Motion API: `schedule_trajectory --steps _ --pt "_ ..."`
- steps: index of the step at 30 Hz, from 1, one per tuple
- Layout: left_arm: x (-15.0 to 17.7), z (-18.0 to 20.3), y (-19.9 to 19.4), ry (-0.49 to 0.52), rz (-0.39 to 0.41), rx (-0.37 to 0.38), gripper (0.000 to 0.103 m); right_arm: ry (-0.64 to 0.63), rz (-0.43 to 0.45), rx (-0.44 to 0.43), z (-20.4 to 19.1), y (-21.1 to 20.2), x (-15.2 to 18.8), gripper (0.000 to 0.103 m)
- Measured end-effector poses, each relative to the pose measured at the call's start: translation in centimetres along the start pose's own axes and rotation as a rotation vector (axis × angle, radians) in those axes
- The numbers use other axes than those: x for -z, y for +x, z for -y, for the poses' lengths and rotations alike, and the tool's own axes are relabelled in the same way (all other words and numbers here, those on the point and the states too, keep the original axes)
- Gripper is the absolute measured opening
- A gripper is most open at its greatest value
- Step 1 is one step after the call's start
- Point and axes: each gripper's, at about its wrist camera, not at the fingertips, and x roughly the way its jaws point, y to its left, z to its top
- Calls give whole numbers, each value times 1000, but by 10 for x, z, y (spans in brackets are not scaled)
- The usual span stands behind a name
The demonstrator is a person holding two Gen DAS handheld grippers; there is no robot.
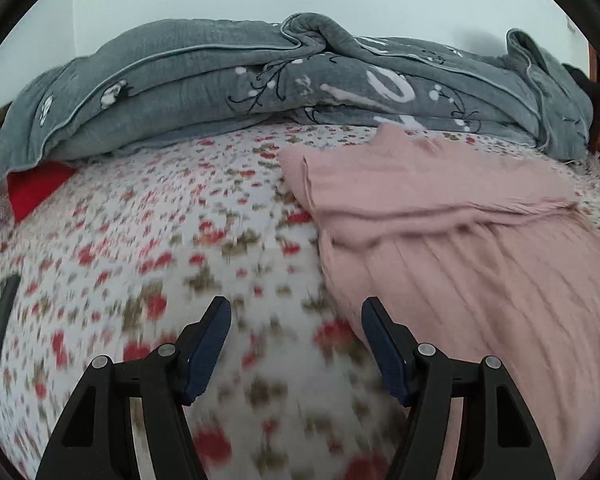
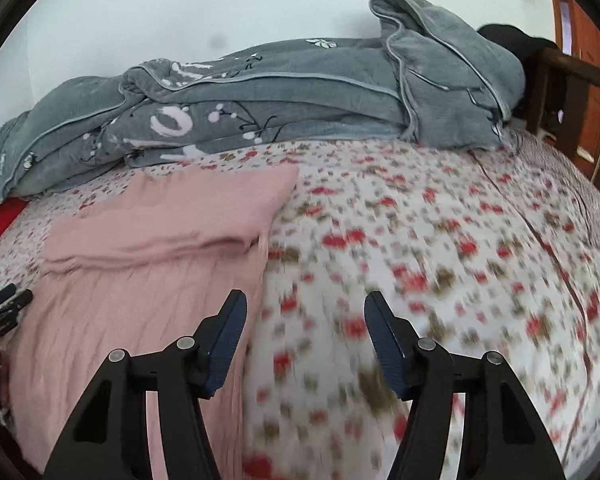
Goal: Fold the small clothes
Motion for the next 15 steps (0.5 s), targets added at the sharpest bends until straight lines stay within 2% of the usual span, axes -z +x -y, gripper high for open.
schedule_trajectory --steps 4,10,13,15 --pt "19 -3 -32 -50 -27 39 61 17 -46 -61 8 -30 25 58" --pt "61 -2 -71 -94 -97 221 61 -99 -51 -72 -5 -74 75 58" --pt "83 5 -88 -75 -105 243 61 -147 -52 -64 -11 -85 102 58" --pt "95 11 -97 -50 -104 223 61 -159 -62 -82 -12 -90 118 57"
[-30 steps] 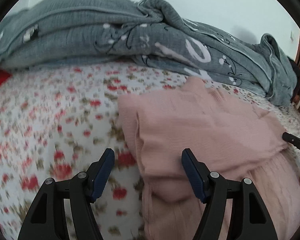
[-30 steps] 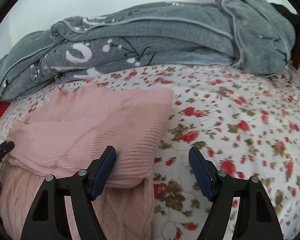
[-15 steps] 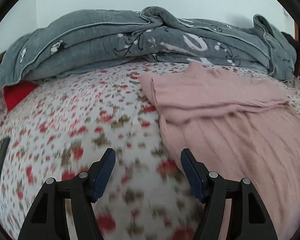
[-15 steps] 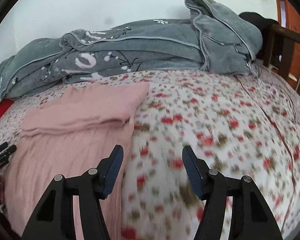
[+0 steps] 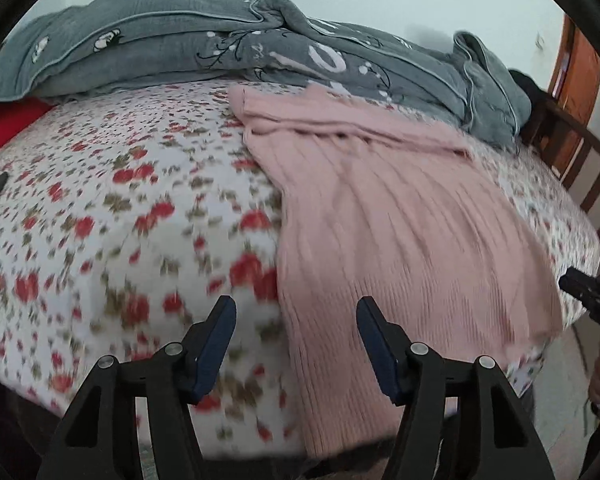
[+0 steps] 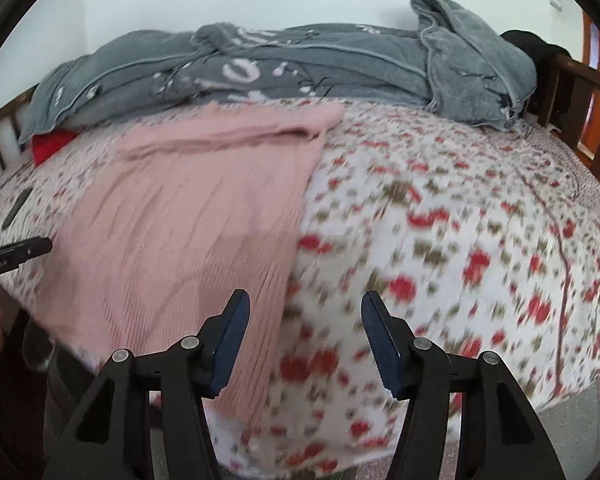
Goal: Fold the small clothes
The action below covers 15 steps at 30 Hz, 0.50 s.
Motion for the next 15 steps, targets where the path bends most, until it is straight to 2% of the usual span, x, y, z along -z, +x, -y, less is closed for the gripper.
schedule_trajectory --steps 4,6,8,9,15 --pt "21 1 -3 -37 -29 22 60 36 -28 -73 0 1 23 55" --pt "26 -2 0 -64 -54 41 44 52 -44 -99 -1 4 32 52" --pt "29 -3 4 -76 -76 42 36 66 -62 -107 0 10 40 48" --pt "30 -3 6 -77 -77 40 36 77 -68 -115 1 13 42 44" --pt "33 -1 12 -109 -72 66 35 132 -76 -185 0 18 52 42"
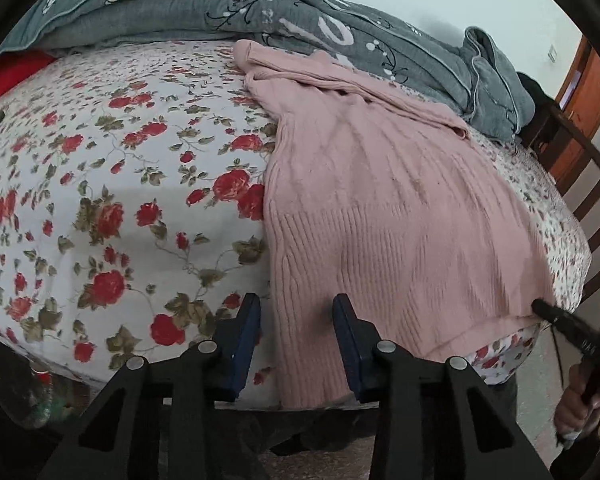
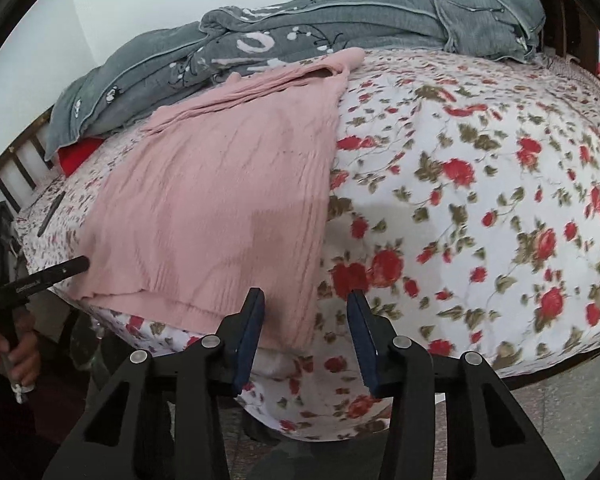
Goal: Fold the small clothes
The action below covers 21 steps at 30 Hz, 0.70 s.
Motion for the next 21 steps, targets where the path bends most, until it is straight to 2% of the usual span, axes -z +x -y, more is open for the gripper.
schedule_trajectory --steps 1,3,5,6,7,10,12,15,18,19,21 --pt "0 1 0 1 1 1 33 2 -5 -9 -2 2 1 40" --pt "-1 1 1 6 -9 6 23 -7 0 -4 -7 5 2 35" --pt "-2 -1 -1 -1 -12 22 8 -16 -7 2 -12 6 1 24" --pt "-3 -2 -3 -7 -8 32 8 -16 -10 -5 -13 6 0 9" --pt "-3 -4 -6 -11 -1 44 7 -19 -8 -8 -14 4 0 6" --pt "-2 -9 -19 -4 26 66 7 -18 49 -19 -13 -9 -4 6" --pt "-1 -10 -18 3 13 72 7 2 70 -54 -7 -18 -3 6" --pt "0 -10 -8 11 -19 50 8 22 51 -52 0 -11 -1 6" --pt "2 -9 -5 13 -33 59 8 4 14 -28 -1 -3 2 7" --pt "3 -9 -5 12 -35 61 11 0 11 -30 -2 -2 3 8" --pt "6 -9 -5 10 -30 78 23 -6 9 -30 -3 -2 3 10"
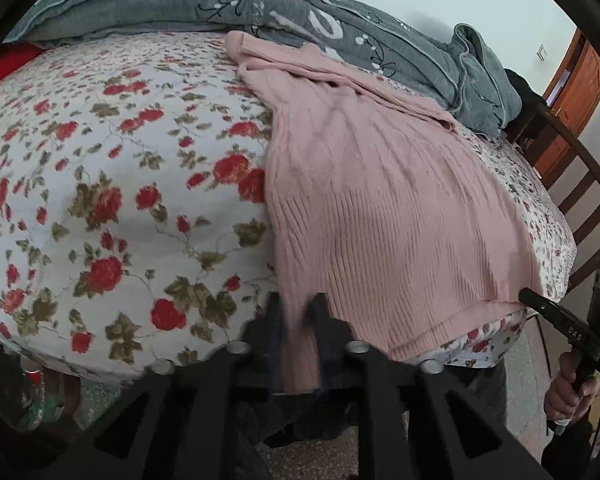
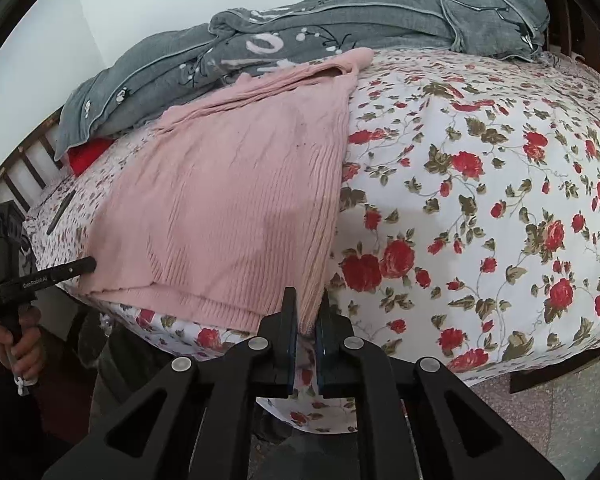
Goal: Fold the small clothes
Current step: 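Grasp the pink sweater hem with both grippers side by side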
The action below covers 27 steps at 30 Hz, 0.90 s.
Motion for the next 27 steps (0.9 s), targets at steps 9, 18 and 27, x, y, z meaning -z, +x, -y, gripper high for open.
schedule_trajectory --steps 9,18,27 --pt "6 13 0 51 27 -7 38 -17 -6 39 -10 7 -1 41" --pt "8 13 -2 37 50 -38 33 8 21 67 -11 10 -2 44" --pt "13 9 -7 31 36 -3 8 36 5 -2 -8 5 -2 11"
